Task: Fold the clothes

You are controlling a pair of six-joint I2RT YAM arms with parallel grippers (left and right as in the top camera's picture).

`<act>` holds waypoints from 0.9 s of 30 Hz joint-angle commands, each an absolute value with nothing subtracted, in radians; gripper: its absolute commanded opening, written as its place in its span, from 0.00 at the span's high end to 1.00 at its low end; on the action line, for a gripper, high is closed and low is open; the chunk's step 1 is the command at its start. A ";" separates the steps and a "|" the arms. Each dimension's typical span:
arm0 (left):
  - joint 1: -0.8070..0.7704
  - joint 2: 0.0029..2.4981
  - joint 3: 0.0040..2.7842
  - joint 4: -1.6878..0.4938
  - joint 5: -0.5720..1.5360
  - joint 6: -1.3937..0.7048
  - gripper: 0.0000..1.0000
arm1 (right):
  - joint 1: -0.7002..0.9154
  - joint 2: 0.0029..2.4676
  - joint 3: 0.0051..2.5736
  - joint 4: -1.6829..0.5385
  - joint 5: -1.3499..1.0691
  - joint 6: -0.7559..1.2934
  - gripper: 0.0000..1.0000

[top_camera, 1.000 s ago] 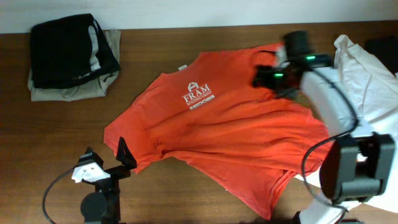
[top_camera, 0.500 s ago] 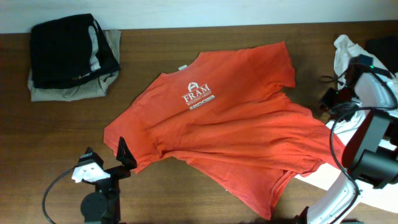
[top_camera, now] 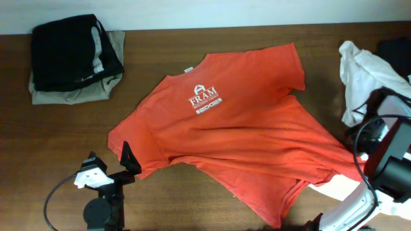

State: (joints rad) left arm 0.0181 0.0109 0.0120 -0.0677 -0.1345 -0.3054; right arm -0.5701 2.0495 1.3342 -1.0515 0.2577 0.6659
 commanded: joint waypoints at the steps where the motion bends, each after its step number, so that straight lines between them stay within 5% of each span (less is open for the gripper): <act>1: 0.016 0.005 0.009 -0.070 -0.128 -0.290 0.01 | -0.688 2.088 1.313 -1.042 0.323 0.749 0.90; 6: 0.016 0.005 0.009 -0.070 -0.128 -0.290 0.01 | -0.891 2.075 1.358 -1.044 0.004 0.605 0.77; 11: 0.016 0.005 0.009 -0.070 -0.128 -0.290 0.01 | -0.922 1.909 1.375 -1.058 -0.177 0.471 0.65; 12: 0.016 0.005 0.009 -0.070 -0.128 -0.290 0.01 | -0.923 1.847 1.375 -1.065 -0.177 0.471 0.50; 13: 0.016 0.005 0.009 -0.070 -0.128 -0.290 0.01 | -0.922 1.806 1.375 -1.070 -0.177 0.471 0.10; 14: 0.016 0.005 0.009 -0.070 -0.128 -0.290 0.01 | -0.922 1.741 1.375 -1.076 -0.178 0.471 0.02; 20: 0.016 0.005 0.009 -0.070 -0.128 -0.290 0.01 | -0.809 1.381 1.375 -1.167 -0.356 0.370 0.01; 27: 0.016 0.005 0.009 -0.070 -0.128 -0.290 0.01 | -0.353 1.424 1.363 -1.196 -0.355 0.374 0.01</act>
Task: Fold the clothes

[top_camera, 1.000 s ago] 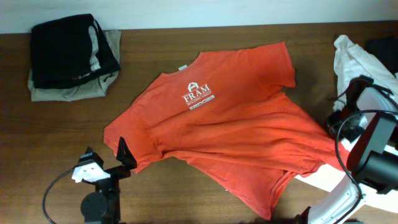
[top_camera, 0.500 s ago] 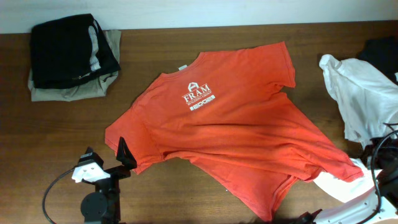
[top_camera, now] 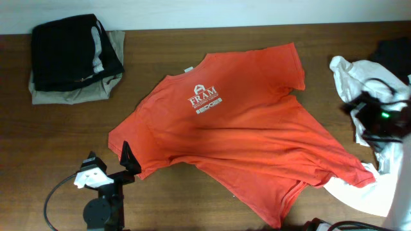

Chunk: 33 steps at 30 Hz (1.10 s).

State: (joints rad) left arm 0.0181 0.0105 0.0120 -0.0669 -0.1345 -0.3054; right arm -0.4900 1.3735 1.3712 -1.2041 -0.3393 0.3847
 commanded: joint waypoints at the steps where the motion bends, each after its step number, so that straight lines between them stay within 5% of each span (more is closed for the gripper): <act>1: 0.016 0.005 0.009 -0.070 -0.128 -0.290 0.01 | -0.295 1.455 1.363 -1.194 -0.355 0.374 0.01; 13: 0.016 0.005 0.009 -0.070 -0.128 -0.290 0.01 | -0.012 1.821 1.362 -1.093 -0.356 0.382 0.01; 22: 0.016 0.005 0.009 -0.070 -0.117 -0.292 0.01 | 0.047 1.834 1.361 -1.109 -0.356 0.382 0.01; 33: 0.015 0.074 0.085 0.163 0.252 -0.328 0.01 | 0.047 1.834 1.361 -1.107 -0.355 0.373 0.01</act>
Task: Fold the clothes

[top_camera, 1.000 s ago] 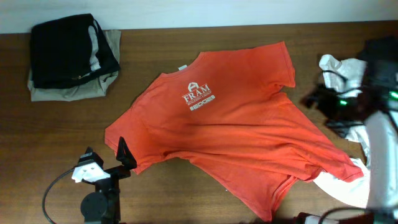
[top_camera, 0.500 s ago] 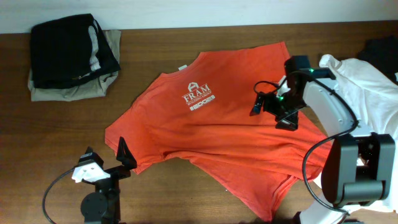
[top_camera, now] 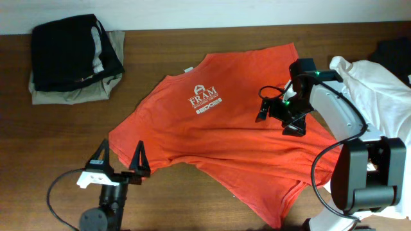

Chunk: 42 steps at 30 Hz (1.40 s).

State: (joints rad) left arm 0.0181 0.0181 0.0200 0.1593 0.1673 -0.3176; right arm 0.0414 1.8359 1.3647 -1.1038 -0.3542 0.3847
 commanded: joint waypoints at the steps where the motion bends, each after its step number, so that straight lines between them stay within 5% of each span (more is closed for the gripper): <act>1: 0.015 0.128 0.123 0.164 0.260 -0.327 0.01 | 0.047 1.834 1.361 -1.107 -0.355 0.373 0.01; 4: 0.015 0.447 0.341 0.103 0.318 -0.300 0.01 | 0.047 1.834 1.361 -1.106 -0.352 0.373 0.01; 10: 0.015 1.142 0.895 -0.461 0.406 -0.160 0.01 | 0.047 1.834 1.358 -1.106 -0.320 0.373 0.01; 15: 0.015 1.498 0.934 -0.506 0.456 -0.163 0.01 | 0.047 1.834 1.358 -1.106 -0.294 0.373 0.01; 19: 0.015 1.563 0.944 -0.534 0.396 -0.164 0.01 | 0.047 1.834 1.358 -1.095 -0.276 0.373 0.01; 27: 0.016 1.618 1.011 -0.772 -0.178 -0.265 0.01 | 0.047 1.834 1.355 -1.084 -0.276 0.374 0.01; 42: 0.016 1.759 1.009 -0.741 -0.161 -0.265 0.01 | 0.047 1.834 1.346 -1.084 -0.276 0.370 0.01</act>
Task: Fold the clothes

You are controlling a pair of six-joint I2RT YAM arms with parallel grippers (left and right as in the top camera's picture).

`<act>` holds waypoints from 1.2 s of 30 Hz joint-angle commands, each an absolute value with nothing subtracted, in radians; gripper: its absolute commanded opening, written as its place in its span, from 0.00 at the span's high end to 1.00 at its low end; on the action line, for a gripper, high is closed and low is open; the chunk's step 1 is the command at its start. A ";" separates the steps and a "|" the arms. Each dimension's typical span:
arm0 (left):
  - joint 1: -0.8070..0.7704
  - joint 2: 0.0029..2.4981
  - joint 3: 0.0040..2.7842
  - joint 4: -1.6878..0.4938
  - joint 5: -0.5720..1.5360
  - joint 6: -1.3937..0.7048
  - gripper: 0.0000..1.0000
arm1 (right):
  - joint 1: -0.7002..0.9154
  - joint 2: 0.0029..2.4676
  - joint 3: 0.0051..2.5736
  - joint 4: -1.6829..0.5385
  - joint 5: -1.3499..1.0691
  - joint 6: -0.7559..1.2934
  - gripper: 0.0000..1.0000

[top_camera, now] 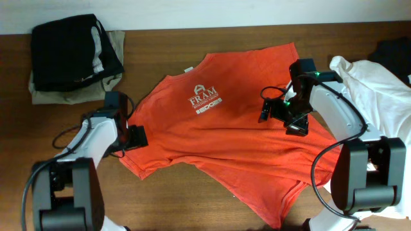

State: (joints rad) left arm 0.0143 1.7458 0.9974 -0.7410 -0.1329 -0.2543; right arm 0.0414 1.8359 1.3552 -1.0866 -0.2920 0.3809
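An orange T-shirt (pixel 218 144) with a white FRAM print lies spread face up in the middle of the table, its hem toward the lower right and still wrinkled. My left gripper (pixel 136 136) sits low at the shirt's left sleeve edge; its fingers are too dark to read. My right gripper (pixel 281 119) hovers over the shirt's right chest area below the right sleeve, fingers apart, holding nothing.
A folded stack, black on beige (pixel 70 54), rests at the back left. A crumpled white garment (pixel 366 83) lies at the right edge with a dark one (pixel 395 48) behind it. The right arm's base (pixel 372 176) stands at the front right.
My left gripper has moved from the bare table in front of the shirt up to the shirt's left sleeve. The right gripper has barely shifted and stays open over the shirt.
At first both arms were low near the front edge, the right one at the far right by the white garment. The right gripper then stood over that white garment, then open over the orange shirt's right side. The left gripper has now reached the left sleeve.
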 commanded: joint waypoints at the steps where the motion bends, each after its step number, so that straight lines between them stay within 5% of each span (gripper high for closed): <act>1: 0.016 1.760 1.009 -0.742 -0.181 -0.265 0.01 | 0.046 1.834 1.346 -1.083 -0.276 0.370 0.01; 11: 0.016 1.879 1.009 -0.765 -0.199 -0.287 0.05 | 0.046 1.834 1.346 -1.085 -0.276 0.370 0.01; 14: 0.016 1.920 1.009 -0.768 -0.160 -0.287 0.25 | 0.046 1.834 1.346 -1.116 -0.277 0.371 0.01; 20: 0.016 1.934 1.009 -0.735 -0.128 -0.287 0.91 | 0.044 1.687 1.348 -1.188 -0.277 0.379 0.01; 28: 0.064 1.934 1.036 -0.690 -0.105 -0.303 0.99 | 0.165 1.478 1.227 -1.347 -0.260 0.406 0.01; 36: 0.274 1.934 1.103 -0.698 0.050 -0.352 0.99 | 0.279 1.478 1.047 -1.157 -0.138 0.727 0.01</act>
